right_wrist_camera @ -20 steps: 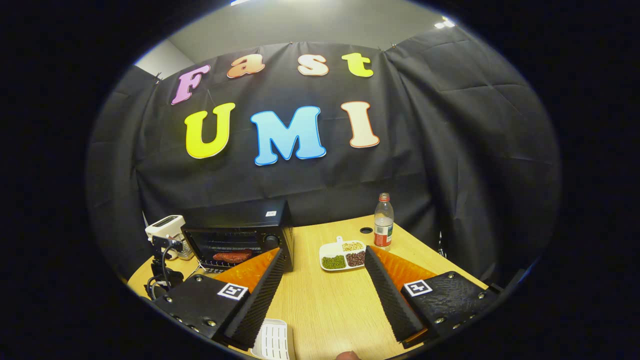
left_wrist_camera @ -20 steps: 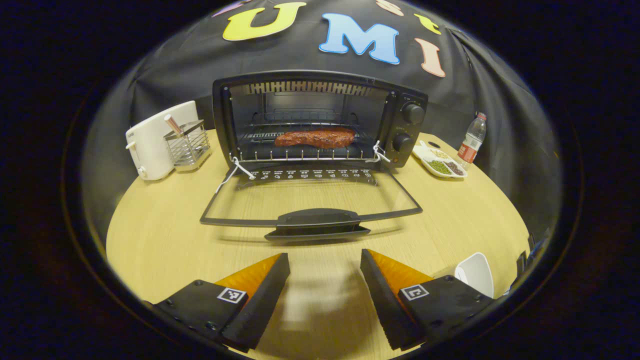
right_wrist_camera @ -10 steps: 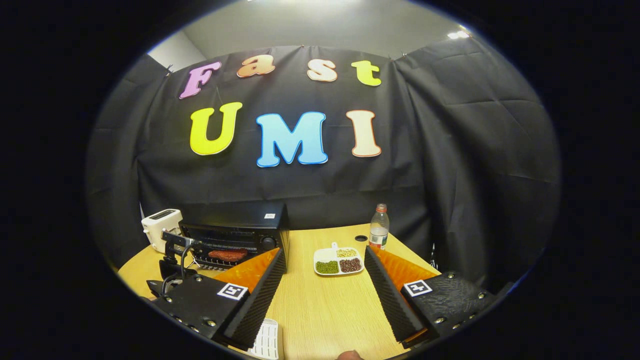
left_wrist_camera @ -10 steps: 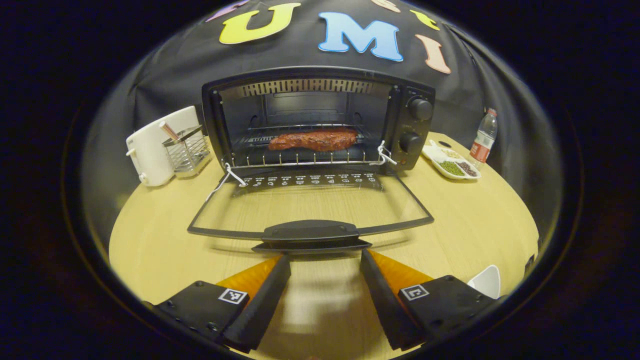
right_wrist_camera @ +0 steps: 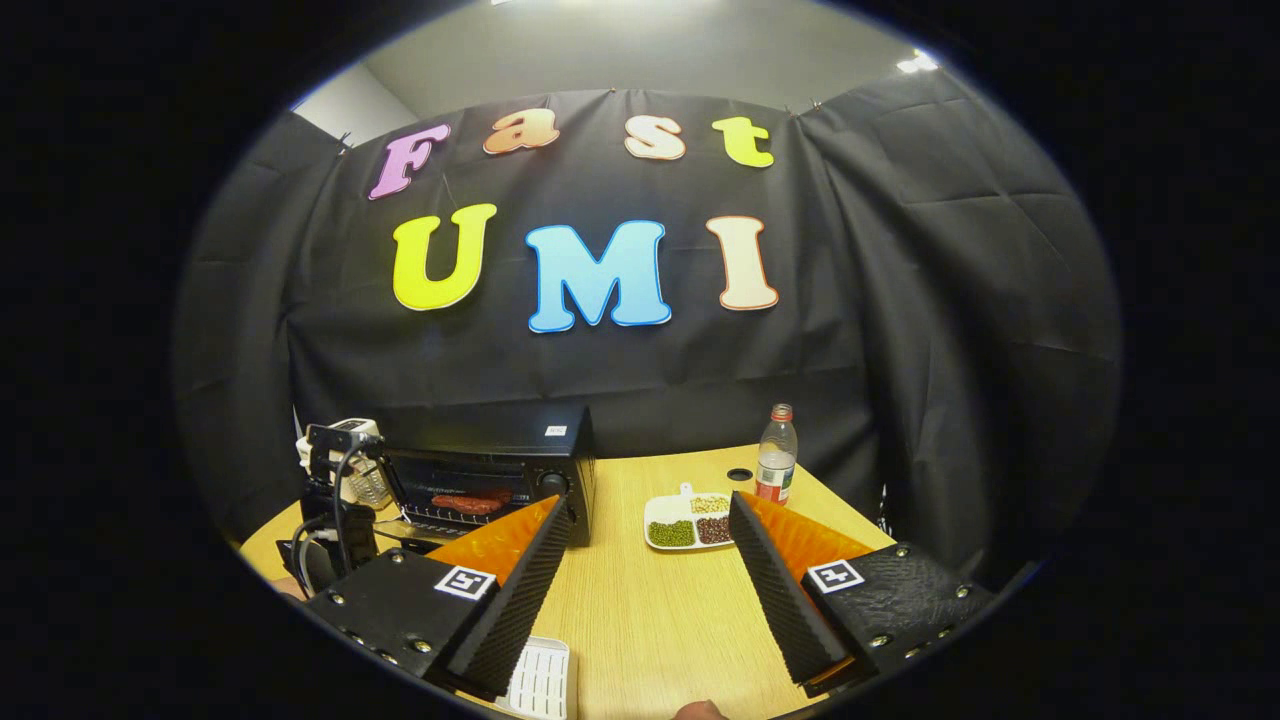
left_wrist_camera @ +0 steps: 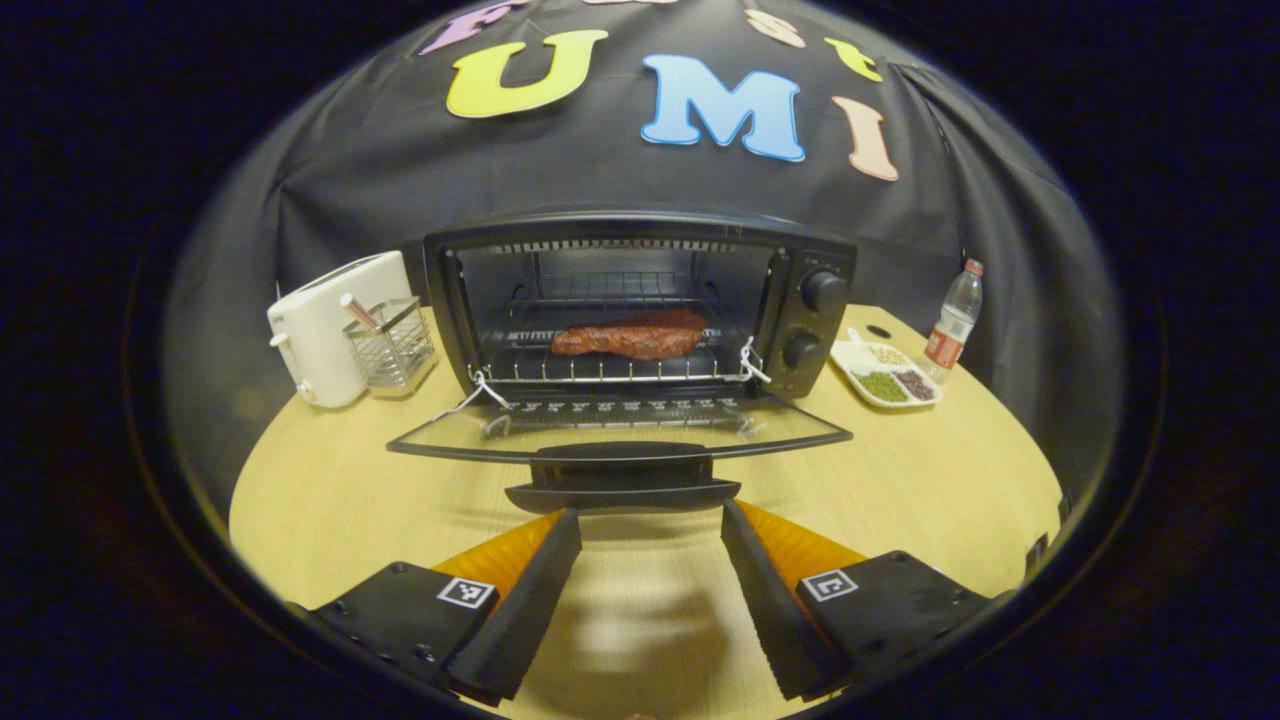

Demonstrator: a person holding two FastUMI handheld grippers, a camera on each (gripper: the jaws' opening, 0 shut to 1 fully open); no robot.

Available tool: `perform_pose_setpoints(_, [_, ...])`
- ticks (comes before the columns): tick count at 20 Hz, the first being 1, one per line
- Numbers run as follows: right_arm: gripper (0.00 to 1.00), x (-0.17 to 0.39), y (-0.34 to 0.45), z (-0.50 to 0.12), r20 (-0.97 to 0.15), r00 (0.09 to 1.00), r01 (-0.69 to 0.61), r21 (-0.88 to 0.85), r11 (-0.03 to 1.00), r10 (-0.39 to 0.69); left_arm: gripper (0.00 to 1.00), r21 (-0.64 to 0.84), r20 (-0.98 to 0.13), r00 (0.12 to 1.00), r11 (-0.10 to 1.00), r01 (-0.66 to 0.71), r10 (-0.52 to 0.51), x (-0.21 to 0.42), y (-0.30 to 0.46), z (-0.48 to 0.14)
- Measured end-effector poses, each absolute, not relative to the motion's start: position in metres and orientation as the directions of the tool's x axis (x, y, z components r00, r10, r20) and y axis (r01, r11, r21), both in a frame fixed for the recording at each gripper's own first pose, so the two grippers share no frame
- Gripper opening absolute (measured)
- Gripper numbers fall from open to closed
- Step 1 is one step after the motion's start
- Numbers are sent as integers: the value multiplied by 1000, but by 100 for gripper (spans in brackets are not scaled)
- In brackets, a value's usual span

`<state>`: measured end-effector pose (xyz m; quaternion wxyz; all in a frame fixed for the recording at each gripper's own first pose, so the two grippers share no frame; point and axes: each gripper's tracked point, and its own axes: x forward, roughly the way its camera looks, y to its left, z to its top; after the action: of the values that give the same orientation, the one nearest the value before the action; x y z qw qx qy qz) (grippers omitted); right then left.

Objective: Open the electric oven with the left hand, put the food in, and close the electric oven.

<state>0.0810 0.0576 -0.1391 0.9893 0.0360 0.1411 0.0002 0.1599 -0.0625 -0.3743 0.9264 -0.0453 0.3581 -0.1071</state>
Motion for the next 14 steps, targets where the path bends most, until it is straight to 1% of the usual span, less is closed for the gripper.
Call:
perform_pose_setpoints(1, [97, 82, 58, -140, -280, 960, 11, 71, 997, 9, 95, -167, -649, 723, 972, 165, -234, 163, -62, -370])
perform_pose_setpoints(3, [97, 86, 57, -142, -281, 960, 13, 69, 998, 7, 95, -172, -635, 735, 971, 166, -238, 169, -62, -361])
perform_pose_setpoints(4, [98, 87, 58, -142, -281, 960, 13, 70, 997, 7, 100, -169, -626, 743, 971, 168, -237, 171, -62, -356])
perform_pose_setpoints(5, [97, 87, 58, -142, -281, 960, 15, 69, 997, 6, 100, -163, -618, 750, 972, 171, -236, 176, -61, -349])
perform_pose_setpoints(6, [97, 88, 58, -142, -282, 959, 17, 68, 998, 3, 95, -158, -606, 760, 972, 174, -234, 180, -60, -343])
perform_pose_setpoints(7, [97, 89, 56, -144, -284, 959, 22, 66, 998, -2, 96, -155, -591, 772, 972, 176, -234, 187, -61, -336])
perform_pose_setpoints(8, [98, 91, 55, -144, -285, 959, 28, 67, 997, -8, 100, -154, -577, 782, 972, 178, -235, 194, -60, -329])
perform_pose_setpoints(9, [98, 92, 55, -144, -284, 959, 33, 70, 997, -12, 95, -155, -565, 791, 972, 179, -236, 201, -60, -322])
perform_pose_setpoints(10, [97, 93, 54, -143, -283, 959, 42, 73, 996, -19, 100, -156, -548, 802, 971, 180, -237, 211, -59, -316])
perform_pose_setpoints(11, [98, 95, 53, -145, -284, 958, 48, 78, 996, -24, 95, -151, -521, 819, 970, 188, -240, 222, -59, -309])
perform_pose_setpoints(13, [97, 97, 51, -147, -290, 956, 62, 82, 995, -35, 95, -125, -491, 836, 969, 211, -245, 242, -59, -304])
perform_pose_setpoints(14, [98, 96, 50, -147, -290, 956, 68, 80, 994, -42, 90, -123, -476, 844, 969, 214, -246, 250, -60, -301])
